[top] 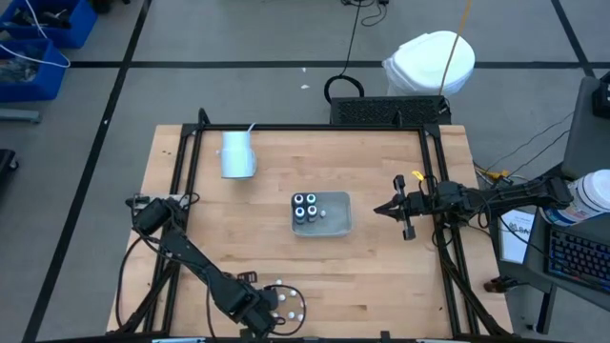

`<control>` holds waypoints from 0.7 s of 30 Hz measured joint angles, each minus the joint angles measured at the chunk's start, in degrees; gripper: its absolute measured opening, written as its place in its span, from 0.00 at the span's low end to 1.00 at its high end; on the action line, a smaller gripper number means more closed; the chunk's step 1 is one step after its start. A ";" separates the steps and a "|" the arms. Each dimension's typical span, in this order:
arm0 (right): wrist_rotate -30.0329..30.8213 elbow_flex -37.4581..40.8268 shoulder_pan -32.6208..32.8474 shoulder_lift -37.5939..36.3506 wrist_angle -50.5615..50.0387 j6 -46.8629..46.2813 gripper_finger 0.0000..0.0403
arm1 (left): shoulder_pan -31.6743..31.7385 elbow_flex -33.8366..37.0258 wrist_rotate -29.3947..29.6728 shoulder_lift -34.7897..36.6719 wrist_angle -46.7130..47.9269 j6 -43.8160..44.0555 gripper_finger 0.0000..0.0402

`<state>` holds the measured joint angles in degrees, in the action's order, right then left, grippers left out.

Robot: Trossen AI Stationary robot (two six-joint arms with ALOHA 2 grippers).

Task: Pick & Place food coloring
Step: Put the small orange food coloring bottle into the white container

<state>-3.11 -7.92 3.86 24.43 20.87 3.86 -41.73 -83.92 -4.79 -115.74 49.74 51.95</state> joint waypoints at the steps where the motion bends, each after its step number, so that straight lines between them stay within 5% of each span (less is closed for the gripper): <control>1: 0.00 0.00 0.00 0.00 0.00 0.02 0.00 | 0.10 -0.02 -0.56 0.00 0.44 1.10 0.16; 6: 0.00 0.00 -0.01 0.02 0.00 -0.01 0.00 | 0.88 -3.21 -1.16 0.00 6.88 1.17 0.16; 14: 0.02 0.00 -0.01 0.00 0.06 -0.02 0.00 | 2.62 -18.22 7.01 0.00 23.47 -2.96 0.16; 21: 0.02 0.00 -0.01 0.00 0.28 -0.12 0.00 | 10.51 -32.22 12.33 0.00 26.51 -16.44 0.16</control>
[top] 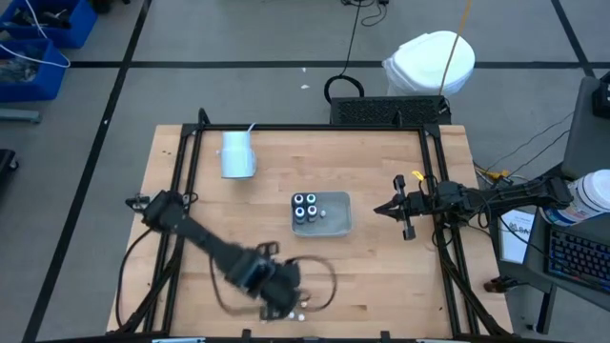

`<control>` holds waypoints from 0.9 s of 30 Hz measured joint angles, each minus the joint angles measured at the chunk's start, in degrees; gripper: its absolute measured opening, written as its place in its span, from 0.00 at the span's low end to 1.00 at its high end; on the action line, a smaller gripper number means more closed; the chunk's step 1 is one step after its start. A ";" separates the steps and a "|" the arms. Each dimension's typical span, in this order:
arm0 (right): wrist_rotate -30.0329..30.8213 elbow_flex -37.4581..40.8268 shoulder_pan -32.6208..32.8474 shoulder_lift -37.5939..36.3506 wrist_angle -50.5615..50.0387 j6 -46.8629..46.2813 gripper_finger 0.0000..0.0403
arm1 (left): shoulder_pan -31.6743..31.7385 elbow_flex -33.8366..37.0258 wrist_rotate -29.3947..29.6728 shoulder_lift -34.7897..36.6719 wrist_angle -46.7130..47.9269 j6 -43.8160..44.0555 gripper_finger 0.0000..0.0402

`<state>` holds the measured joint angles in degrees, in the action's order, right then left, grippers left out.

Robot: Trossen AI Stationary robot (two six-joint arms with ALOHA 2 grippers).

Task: Pick & Place food coloring
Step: Put the small orange food coloring bottle into the white container

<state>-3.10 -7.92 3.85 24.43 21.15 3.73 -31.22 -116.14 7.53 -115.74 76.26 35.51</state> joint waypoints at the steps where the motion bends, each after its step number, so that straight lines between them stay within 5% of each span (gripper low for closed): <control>1: 0.01 0.00 0.00 0.00 0.00 -0.01 0.00 | 1.58 -1.31 0.17 0.00 -0.16 -2.77 0.16; 8: 0.00 0.00 -0.01 0.00 0.46 -0.03 0.00 | 13.90 -6.44 -0.03 -1.14 -5.41 -21.09 0.16; 15: 0.01 0.00 -0.01 -0.04 2.00 -0.03 0.00 | 22.60 -18.22 -0.09 -12.47 -6.03 -37.61 0.16; 18: 0.03 0.00 -0.01 -0.07 2.93 -0.03 0.00 | 24.87 -17.56 0.02 -14.92 -9.17 -43.02 0.16; 27: 0.02 0.00 0.00 -0.16 2.60 0.04 0.00 | 28.72 -17.46 1.57 -18.22 -10.77 -44.41 0.16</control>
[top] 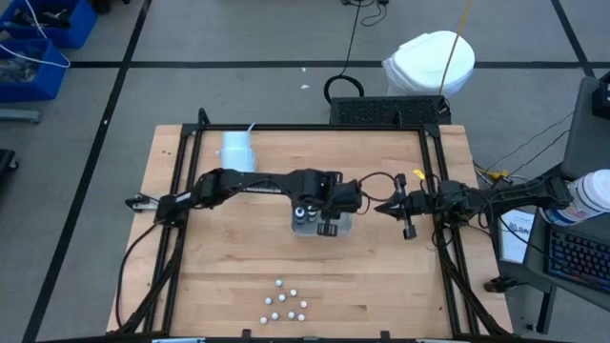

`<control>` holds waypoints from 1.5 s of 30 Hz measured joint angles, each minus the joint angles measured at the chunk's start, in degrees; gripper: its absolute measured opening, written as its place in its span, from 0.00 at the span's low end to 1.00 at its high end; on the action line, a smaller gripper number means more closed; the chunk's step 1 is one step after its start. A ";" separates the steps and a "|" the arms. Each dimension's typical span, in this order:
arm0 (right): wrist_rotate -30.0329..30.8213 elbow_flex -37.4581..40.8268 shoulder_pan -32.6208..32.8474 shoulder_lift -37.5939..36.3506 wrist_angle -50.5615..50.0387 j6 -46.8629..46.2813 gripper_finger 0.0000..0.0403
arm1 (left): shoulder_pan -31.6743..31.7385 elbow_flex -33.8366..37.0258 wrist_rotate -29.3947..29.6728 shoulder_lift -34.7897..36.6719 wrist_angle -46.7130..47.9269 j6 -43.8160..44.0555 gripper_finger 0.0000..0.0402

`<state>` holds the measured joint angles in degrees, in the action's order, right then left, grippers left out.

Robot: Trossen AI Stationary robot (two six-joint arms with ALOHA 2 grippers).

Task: Pick & Place food coloring
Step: Put the small orange food coloring bottle into the white container

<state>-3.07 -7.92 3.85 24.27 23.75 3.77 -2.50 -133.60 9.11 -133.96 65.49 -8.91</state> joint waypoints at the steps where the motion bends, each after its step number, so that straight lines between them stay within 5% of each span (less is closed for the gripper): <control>1: -0.02 0.00 0.01 -0.02 -0.02 0.02 0.00 | 0.07 0.00 -0.03 -0.34 -0.78 0.00 0.16; 18: -0.02 0.00 0.00 -0.06 -0.03 0.13 0.00 | 0.09 0.07 -0.57 -8.41 -1.95 -0.75 0.16; 45: -0.02 0.00 -0.01 -0.06 -0.07 0.57 0.00 | 1.60 2.27 -2.63 -10.13 -2.66 1.98 0.24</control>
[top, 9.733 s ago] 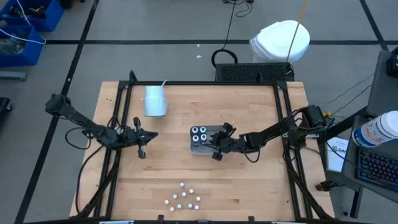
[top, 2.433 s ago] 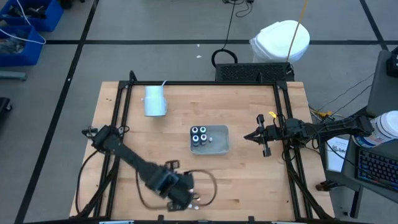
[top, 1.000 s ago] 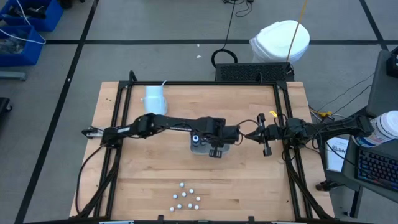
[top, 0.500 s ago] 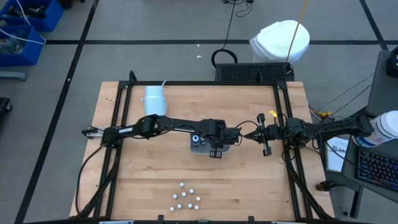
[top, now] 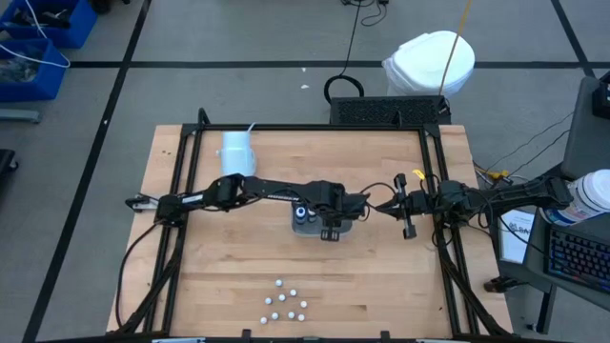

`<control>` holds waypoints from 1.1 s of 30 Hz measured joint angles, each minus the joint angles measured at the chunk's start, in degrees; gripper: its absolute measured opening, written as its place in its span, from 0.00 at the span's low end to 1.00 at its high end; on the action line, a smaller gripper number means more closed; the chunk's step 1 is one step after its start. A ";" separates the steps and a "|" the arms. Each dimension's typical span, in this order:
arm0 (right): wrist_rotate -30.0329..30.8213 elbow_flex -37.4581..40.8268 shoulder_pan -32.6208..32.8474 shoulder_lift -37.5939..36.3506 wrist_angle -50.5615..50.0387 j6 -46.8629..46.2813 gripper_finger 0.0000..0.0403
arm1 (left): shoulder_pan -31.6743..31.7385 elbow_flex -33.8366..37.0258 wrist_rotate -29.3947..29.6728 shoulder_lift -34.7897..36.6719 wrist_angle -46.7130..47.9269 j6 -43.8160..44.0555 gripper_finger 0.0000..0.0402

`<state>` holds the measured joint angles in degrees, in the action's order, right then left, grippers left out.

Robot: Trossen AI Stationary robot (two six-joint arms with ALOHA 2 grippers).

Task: Pick & Place food coloring
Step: Put the small orange food coloring bottle into the white container, then put the small green food coloring bottle into the white container

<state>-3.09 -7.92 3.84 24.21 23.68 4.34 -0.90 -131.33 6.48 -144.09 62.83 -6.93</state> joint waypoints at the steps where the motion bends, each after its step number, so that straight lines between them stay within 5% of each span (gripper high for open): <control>1: 0.00 0.00 0.00 0.02 -0.02 0.00 0.00 | 0.04 0.00 0.02 0.00 0.00 0.16 0.24; 11: -0.02 0.00 0.00 0.00 0.07 0.00 0.00 | 0.04 -3.29 0.00 -0.24 0.75 -1.75 0.27; 20: -0.02 0.00 0.00 0.00 0.07 1.00 0.00 | -0.01 -3.67 1.25 2.94 2.00 -1.97 0.49; 27: -0.02 0.00 0.00 0.00 0.06 2.03 0.00 | -1.91 -3.56 4.27 10.95 6.01 -1.12 0.63; 33: -0.04 0.00 0.01 0.00 0.01 2.16 0.00 | -5.86 -3.67 3.17 21.13 13.83 6.14 0.66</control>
<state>-3.14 -7.92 3.85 24.21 23.69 6.50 -6.76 -135.00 9.66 -122.96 76.66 -0.79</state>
